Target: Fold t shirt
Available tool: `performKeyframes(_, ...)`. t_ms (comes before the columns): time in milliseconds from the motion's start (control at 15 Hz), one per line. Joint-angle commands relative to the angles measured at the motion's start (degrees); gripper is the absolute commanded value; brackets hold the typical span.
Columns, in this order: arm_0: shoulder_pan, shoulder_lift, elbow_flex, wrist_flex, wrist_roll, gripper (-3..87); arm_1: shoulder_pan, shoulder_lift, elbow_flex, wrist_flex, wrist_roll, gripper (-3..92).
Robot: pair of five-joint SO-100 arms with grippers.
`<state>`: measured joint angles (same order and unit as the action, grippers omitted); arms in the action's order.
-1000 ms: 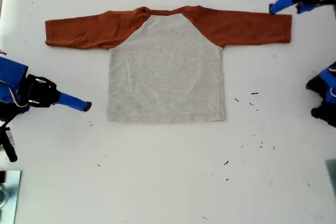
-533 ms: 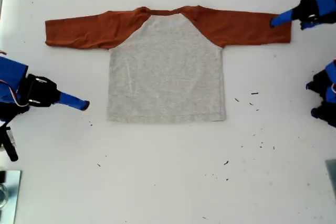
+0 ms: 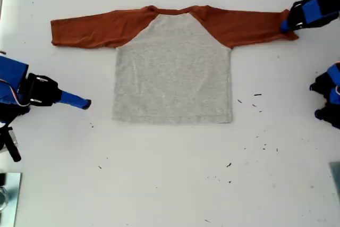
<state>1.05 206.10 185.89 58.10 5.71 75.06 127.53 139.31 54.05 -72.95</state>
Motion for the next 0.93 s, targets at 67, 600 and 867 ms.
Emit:
performKeyframes(67,0.35,0.44,0.7,-0.09,0.44,-0.3,-4.66,8.09,-19.95,21.97,3.34,3.2)
performKeyframes(600,1.58,0.44,0.7,-0.09,0.44,-0.3,-50.89,-14.94,-49.66,9.23,31.03,3.2)
performKeyframes(867,1.23,0.44,0.7,-0.09,-0.26,-0.3,-64.25,-46.05,-84.55,8.53,34.37,16.5)
